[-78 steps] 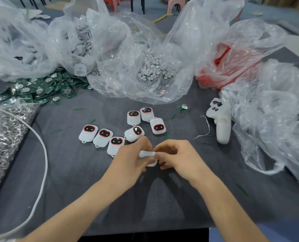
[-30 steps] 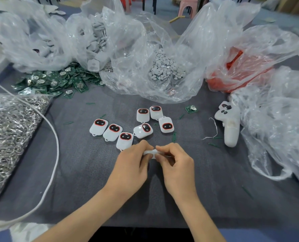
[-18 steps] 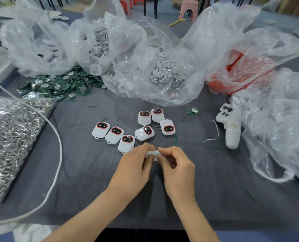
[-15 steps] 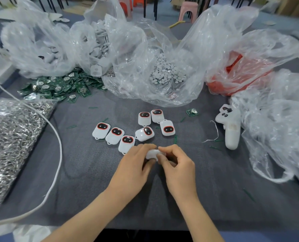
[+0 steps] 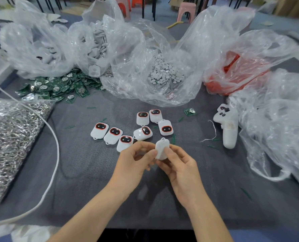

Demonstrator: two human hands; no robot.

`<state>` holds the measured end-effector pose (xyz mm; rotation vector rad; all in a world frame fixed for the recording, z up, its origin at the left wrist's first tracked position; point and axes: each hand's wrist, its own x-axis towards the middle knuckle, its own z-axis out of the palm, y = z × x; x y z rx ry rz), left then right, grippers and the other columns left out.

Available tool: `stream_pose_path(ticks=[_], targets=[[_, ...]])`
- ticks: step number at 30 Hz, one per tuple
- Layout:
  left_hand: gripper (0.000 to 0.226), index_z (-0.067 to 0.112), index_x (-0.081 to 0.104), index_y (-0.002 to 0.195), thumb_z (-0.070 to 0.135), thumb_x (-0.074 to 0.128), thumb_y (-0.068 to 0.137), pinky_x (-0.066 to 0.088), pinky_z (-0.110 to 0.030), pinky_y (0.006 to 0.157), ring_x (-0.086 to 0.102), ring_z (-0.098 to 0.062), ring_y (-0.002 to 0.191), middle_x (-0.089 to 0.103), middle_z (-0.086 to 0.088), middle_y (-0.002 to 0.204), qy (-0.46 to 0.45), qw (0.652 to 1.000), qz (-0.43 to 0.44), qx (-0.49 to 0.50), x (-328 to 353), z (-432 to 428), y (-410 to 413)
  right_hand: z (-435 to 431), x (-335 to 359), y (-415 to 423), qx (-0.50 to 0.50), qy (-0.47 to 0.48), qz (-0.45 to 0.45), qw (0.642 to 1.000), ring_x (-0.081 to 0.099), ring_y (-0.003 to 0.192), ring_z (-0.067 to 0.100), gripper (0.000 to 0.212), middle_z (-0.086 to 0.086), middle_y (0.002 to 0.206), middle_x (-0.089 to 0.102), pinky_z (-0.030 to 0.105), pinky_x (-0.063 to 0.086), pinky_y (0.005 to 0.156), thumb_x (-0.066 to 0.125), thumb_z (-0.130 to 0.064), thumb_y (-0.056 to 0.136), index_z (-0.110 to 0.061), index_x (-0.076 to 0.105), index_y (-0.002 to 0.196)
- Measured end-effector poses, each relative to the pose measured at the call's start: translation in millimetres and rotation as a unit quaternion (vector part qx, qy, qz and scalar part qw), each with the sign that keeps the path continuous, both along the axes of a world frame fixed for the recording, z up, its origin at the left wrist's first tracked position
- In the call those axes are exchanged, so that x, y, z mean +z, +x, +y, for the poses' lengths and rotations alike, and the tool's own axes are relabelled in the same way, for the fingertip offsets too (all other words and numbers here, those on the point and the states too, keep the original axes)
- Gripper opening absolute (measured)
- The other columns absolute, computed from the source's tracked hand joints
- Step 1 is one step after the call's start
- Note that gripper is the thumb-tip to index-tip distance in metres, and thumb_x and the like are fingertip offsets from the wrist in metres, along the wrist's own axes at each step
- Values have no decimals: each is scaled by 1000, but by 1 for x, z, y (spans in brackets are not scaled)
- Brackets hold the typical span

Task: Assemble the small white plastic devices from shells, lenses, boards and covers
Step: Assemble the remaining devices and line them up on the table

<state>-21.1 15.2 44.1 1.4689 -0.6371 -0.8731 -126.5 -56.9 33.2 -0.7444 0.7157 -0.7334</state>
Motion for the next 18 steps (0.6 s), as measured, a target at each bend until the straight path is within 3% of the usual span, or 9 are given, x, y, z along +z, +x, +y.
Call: stream_pose_path(ticks=[3,6,9,12,14,18], targets=[[15,24,68,86,9,66,87,47,-17,62,59,-6,65,70,10,78,0,998,-60,-2,-1,0,-3,2,3,1,18,-11,3,1000,71,78,15,18,10,84,73,22,55,65,59,-15,83,-9,77,80],[14,30,67,84,16,68,86,51,-27,75,63,-20,78,70,7,84,-4,996,-92,4,-3,0,-5,3,10,1,49,-44,-1,998,72,85,14,20,7,90,75,20,55,69,62,-24,78,-14,78,79],[13,33,65,87,21,67,86,50,-20,73,64,-13,78,70,8,85,-11,994,-105,-7,-3,0,-5,4,15,1,57,-72,7,996,72,88,16,20,8,93,75,20,55,70,61,-23,81,-14,79,84],[17,28,64,93,12,66,88,52,-24,74,65,-14,79,71,7,87,-27,996,-87,-19,-3,1,-4,3,13,2,17,-100,52,993,72,89,27,21,14,95,74,27,57,70,63,-10,83,-3,72,101],[19,24,64,95,6,62,90,50,-25,68,62,-13,72,71,8,85,-36,996,-76,-19,-2,1,-2,3,12,1,6,-132,66,989,71,86,29,17,17,94,73,32,58,71,64,-4,85,1,70,101],[18,13,60,100,-2,55,92,53,-25,65,64,-13,68,71,2,82,-72,996,-45,-36,-1,4,2,5,18,-1,-8,-194,86,977,71,79,22,13,17,98,69,30,58,66,71,-15,77,-14,77,89]])
